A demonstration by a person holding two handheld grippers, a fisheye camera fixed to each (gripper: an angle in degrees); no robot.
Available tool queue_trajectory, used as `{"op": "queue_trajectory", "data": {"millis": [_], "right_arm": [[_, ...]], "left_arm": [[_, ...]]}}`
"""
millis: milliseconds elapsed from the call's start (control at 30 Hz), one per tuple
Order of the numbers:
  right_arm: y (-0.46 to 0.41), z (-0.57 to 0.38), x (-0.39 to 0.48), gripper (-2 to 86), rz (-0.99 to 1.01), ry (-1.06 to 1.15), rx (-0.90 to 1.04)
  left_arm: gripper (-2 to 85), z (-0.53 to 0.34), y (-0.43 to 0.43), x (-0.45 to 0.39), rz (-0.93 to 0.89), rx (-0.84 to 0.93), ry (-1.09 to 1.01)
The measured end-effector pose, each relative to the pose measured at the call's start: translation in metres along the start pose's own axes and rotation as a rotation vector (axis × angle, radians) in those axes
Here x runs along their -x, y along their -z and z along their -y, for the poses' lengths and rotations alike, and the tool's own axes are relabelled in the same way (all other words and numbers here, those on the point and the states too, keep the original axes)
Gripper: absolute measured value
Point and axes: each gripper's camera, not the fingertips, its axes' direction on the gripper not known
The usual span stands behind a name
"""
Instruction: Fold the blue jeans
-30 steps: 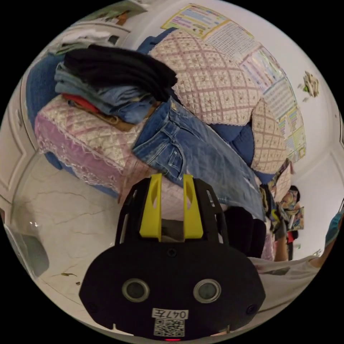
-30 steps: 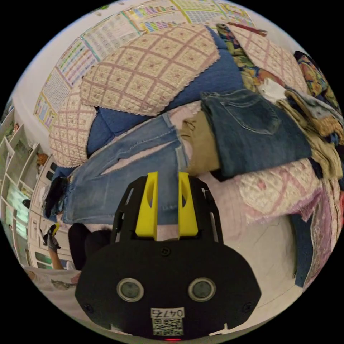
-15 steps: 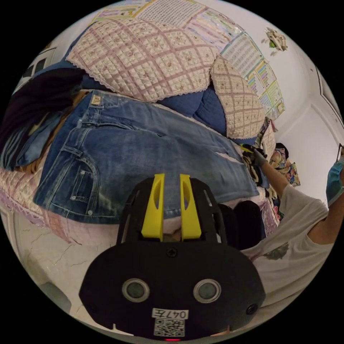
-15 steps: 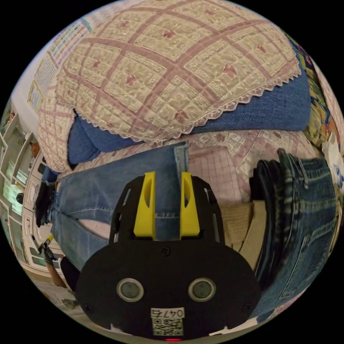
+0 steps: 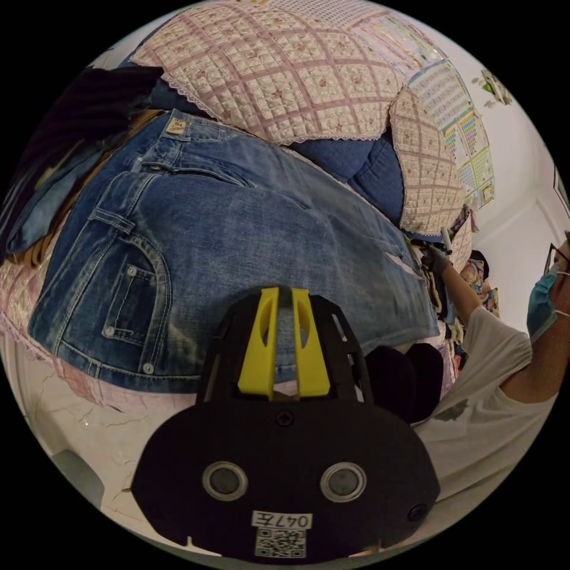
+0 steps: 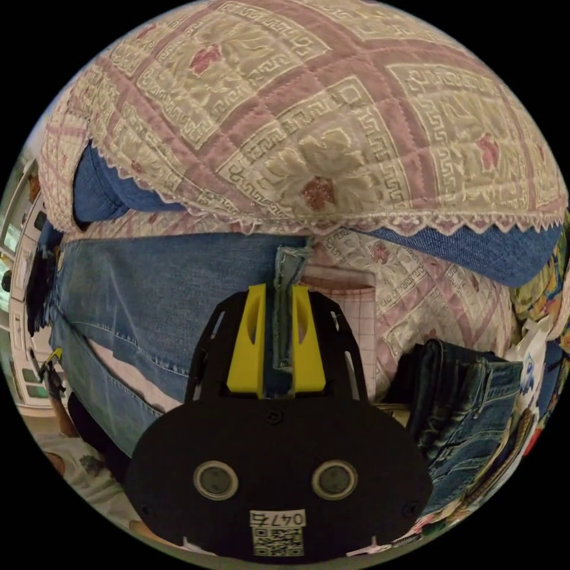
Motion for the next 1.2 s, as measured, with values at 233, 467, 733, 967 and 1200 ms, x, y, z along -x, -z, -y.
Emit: {"op": "queue_trajectory", "data": {"millis": [233,467,733,967,1200], "right_arm": [[-0.014,0.012,0.002,3.3,0.068,-0.112,-0.016],[-0.011,0.023,0.026,5.8,0.114,-0.160,-0.197],[-0.038,0.037,0.080,2.2,0.027,-0.173,-0.133],[-0.009,0.016,0.174,0.0,-0.334,0.099,-0.233],[0.013,-0.021,0.213,7.1,-0.400,-0.141,-0.167]], "left_arm": [[4.6,0.008,0.009,-0.007,0.023,0.011,-0.027],[3.7,0.007,0.016,-0.001,0.007,0.006,-0.010],[2.2,-0.005,0.027,0.008,0.001,0.011,-0.006],[0.2,-0.026,0.034,0.022,-0.002,0.004,0.001],[4.8,-0.059,0.048,0.035,-0.044,-0.008,-0.018]]}}
